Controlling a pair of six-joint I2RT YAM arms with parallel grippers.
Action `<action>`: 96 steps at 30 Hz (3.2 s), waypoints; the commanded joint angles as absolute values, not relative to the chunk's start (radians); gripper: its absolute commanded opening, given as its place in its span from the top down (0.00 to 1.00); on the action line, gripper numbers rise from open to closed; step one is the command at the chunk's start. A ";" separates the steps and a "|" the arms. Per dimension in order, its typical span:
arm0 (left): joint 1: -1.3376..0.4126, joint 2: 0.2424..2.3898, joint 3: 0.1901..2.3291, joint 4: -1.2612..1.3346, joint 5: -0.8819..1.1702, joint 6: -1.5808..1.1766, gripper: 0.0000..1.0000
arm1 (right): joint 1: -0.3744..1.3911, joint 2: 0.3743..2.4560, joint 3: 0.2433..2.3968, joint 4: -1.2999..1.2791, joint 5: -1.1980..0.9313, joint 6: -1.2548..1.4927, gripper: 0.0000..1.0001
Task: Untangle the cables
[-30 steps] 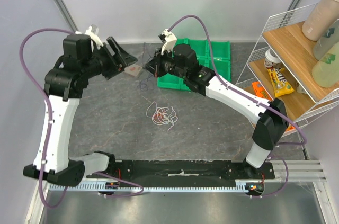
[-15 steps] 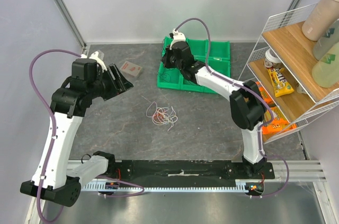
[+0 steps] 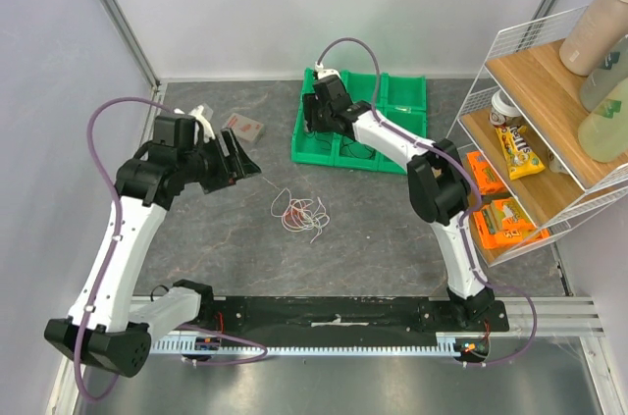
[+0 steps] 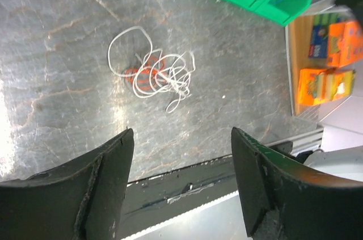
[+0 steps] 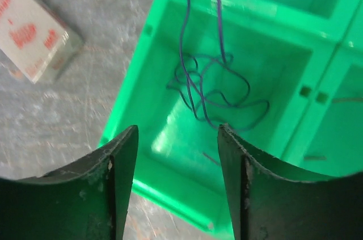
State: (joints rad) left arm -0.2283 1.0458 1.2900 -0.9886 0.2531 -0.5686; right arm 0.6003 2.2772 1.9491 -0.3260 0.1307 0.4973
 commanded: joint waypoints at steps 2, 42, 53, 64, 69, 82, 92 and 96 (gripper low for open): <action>-0.224 1.112 1.200 -0.934 0.379 -0.506 0.28 | 0.607 2.102 1.893 -0.454 0.138 0.448 0.32; -0.229 1.149 0.917 -0.749 0.629 -0.520 0.41 | 0.526 2.335 2.056 -0.201 0.048 0.402 1.00; -0.229 1.192 0.930 -0.710 0.729 -0.531 0.40 | 0.523 2.218 1.954 -0.169 0.067 0.419 0.60; -0.229 1.149 0.911 -0.719 0.738 -0.505 0.40 | 0.514 2.439 2.267 -0.262 0.077 0.373 0.40; -0.227 1.154 0.937 -0.764 0.695 -0.466 0.39 | 0.514 2.482 2.309 -0.255 -0.040 0.388 0.50; -0.227 1.195 0.891 -0.701 0.742 -0.525 0.42 | 0.515 2.323 2.073 -0.270 -0.055 0.433 1.00; -0.235 1.385 0.968 -0.647 0.672 -0.479 0.34 | 0.515 2.192 1.980 -0.387 -0.078 0.381 0.53; -0.256 1.491 1.023 -0.606 0.649 -0.463 0.40 | 0.518 2.119 1.929 -0.517 -0.118 0.360 0.41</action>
State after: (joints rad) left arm -0.2359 1.4216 0.9463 -0.6731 0.6815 -0.5140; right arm 0.5140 2.2349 1.9419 -0.3737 -0.0677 0.3943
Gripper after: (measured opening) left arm 0.621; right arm 0.562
